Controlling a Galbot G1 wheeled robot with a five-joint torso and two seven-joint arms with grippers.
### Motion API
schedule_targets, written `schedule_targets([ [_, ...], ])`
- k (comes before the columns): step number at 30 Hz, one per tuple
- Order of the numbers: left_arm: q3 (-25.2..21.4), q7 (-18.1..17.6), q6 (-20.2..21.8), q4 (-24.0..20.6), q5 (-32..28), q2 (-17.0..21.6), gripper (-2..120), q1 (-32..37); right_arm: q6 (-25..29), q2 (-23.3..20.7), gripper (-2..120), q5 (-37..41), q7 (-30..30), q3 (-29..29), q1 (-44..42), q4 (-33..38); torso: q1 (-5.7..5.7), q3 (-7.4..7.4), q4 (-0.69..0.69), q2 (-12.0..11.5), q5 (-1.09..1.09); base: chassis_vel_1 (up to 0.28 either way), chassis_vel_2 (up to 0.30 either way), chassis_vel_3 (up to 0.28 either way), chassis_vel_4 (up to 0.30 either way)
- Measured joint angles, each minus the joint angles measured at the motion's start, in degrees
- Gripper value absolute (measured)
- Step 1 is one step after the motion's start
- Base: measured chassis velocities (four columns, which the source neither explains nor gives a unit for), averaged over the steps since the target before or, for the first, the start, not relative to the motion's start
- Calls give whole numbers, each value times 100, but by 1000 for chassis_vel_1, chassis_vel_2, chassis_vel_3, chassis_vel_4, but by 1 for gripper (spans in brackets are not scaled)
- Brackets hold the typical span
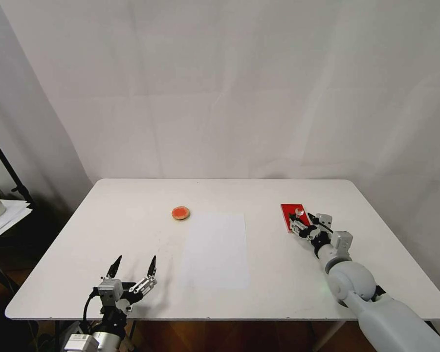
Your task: Pick up the stamp from the ink pad and place it onto another ink pad.
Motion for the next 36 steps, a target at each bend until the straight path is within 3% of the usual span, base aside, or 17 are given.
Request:
schedule_targets([
  [11,0,0,0,0,0,0,100,0,43,-8,11,-56,-22,-64,-42,44,0,0,0,0,0,0,0,0,0],
  [13,0,0,0,0,0,0,100,0,50,-10,8,-68,-22,-69,-45,40,0,0,0,0,-1,0,0,0,0],
  [25,0,0,0,0,0,0,100,0,52,-54,9,-79,-34,-66,-48,73,0,0,0,0,2,0,0,0,0],
  [30,0,0,0,0,0,0,100,0,110,-311,9,-2,-261,-52,109,426,0,0,0,0,-1,0,0,0,0],
  [36,0,0,0,0,0,0,100,0,449,-625,9,61,-1170,-908,631,632,0,0,-2,1,0,0,0,0,0],
])
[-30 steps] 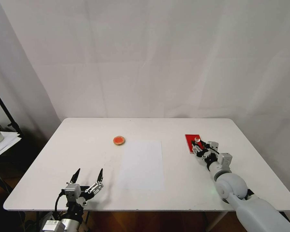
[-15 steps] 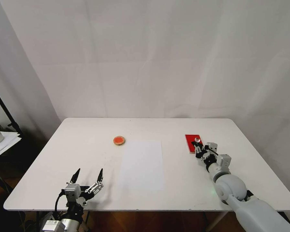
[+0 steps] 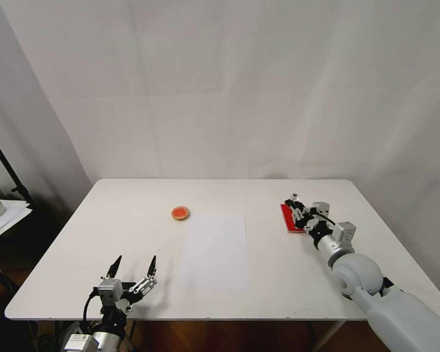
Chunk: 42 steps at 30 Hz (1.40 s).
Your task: Pick up the stamp from the ink pad and place it onto another ink pad.
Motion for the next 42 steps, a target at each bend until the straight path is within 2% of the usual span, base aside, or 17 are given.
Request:
schedule_targets([
  [2,0,0,0,0,0,0,100,1,125,54,9,-62,-396,-753,499,-156,0,0,2,0,-1,0,0,0,0],
  [3,0,0,0,0,0,0,100,1,125,54,9,-62,-396,-753,499,-156,0,0,2,0,-1,0,0,0,0],
  [5,0,0,0,0,0,0,100,0,83,473,9,-126,-545,-1914,1375,-567,0,0,4,0,-2,0,0,0,0],
  [10,0,0,0,0,0,0,100,0,-140,807,9,-31,-325,-2510,1816,-854,0,0,3,0,-3,0,0,0,0],
  [18,0,0,0,0,0,0,100,0,-413,1085,9,-13,-77,-2670,1822,-1197,1,0,1,0,0,0,0,0,0],
  [30,0,0,0,0,0,0,100,0,-454,1096,9,-26,28,-2663,1746,-1198,0,-1,1,1,0,0,0,0,0],
  [36,0,0,0,0,0,0,100,-2,-463,1090,9,112,21,-2789,2331,-1093,0,0,0,0,-1,0,0,0,0],
  [40,0,0,0,0,0,0,100,-1,-464,1304,9,166,-26,-3115,2827,-1287,1,1,2,0,-1,0,0,0,0],
  [42,0,0,0,0,0,0,100,0,-464,1578,9,164,-69,-3302,3088,-1566,1,1,2,0,-3,0,0,0,0],
])
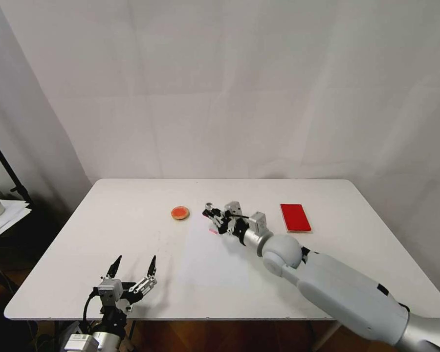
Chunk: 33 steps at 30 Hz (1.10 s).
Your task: Pick up the stamp from the ink pad and place it onto another ink pad.
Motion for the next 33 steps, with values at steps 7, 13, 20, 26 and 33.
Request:
schedule_targets([
  [7,0,0,0,0,0,0,100,-1,1,1019,9,-92,-11,-178,317,-969,0,0,2,0,0,0,0,0,0],
  [13,0,0,0,0,0,0,100,0,17,1303,9,-167,-9,-234,318,-1359,0,0,0,0,0,0,0,0,0],
  [20,0,0,0,0,0,0,100,0,65,1372,9,-181,-23,-223,298,-1579,0,0,-1,0,3,0,0,0,0],
  [26,0,0,0,0,0,0,100,0,113,1427,9,-191,-54,-200,278,-1717,0,-1,-1,0,3,0,0,0,0],
  [33,0,0,0,0,0,0,100,0,155,1478,9,-234,-83,-168,250,-1842,0,-1,0,0,3,0,0,0,0],
])
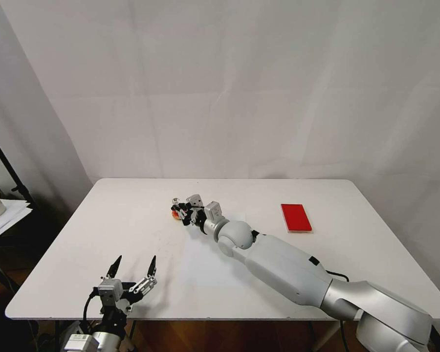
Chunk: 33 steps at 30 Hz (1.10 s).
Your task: Pick up the stamp from the ink pad and place it onto another ink pad.
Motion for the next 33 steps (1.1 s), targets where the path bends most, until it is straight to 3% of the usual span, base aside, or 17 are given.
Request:
schedule_targets([
  [17,0,0,0,0,0,0,100,-1,79,24,9,-178,-41,45,-93,-77,0,0,0,0,0,0,0,0,0],
  [33,0,0,0,0,0,0,100,0,50,-26,67,-177,-4,59,-93,110,0,0,0,0,0,0,0,0,0],
])
